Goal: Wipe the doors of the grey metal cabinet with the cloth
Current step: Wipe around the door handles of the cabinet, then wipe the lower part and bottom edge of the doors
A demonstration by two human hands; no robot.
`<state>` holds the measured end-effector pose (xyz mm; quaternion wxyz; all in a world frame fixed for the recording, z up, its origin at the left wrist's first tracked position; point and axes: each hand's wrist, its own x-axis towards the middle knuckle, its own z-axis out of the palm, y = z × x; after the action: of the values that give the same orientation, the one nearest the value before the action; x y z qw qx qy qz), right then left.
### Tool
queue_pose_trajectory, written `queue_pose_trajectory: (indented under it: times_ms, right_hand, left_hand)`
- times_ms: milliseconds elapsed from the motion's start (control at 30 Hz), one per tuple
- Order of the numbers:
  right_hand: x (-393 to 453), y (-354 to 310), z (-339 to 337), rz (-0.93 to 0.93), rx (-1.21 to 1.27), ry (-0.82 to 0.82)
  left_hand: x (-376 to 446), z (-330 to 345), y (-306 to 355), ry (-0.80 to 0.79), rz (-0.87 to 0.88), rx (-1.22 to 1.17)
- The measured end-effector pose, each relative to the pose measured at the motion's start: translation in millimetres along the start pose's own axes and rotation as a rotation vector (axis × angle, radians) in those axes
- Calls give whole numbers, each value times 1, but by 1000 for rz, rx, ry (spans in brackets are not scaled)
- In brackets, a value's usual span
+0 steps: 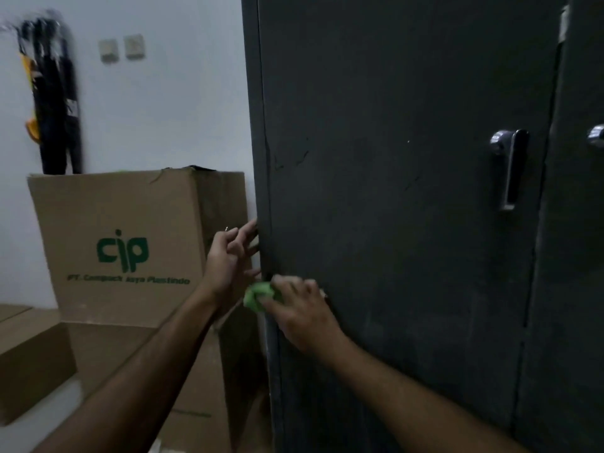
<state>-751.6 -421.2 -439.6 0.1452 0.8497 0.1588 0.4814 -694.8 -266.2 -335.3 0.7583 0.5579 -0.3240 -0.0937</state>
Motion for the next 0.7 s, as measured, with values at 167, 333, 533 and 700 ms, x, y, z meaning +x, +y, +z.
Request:
queue_pose_trajectory:
  times_ms: [167, 333, 533, 700]
  right_hand:
    - [18, 20, -27, -76, -23, -136]
    - [35, 21, -29, 240, -43, 131]
    - [-71, -10, -23, -33, 123, -470]
    - [-76, 13, -59, 494, 606, -184]
  left_hand:
    - [0, -5, -9, 16, 15, -24]
    - [-4, -4, -7, -23, 13, -92]
    - [-14, 7, -16, 74, 81, 97]
    - [-62, 30, -49, 211, 353, 553]
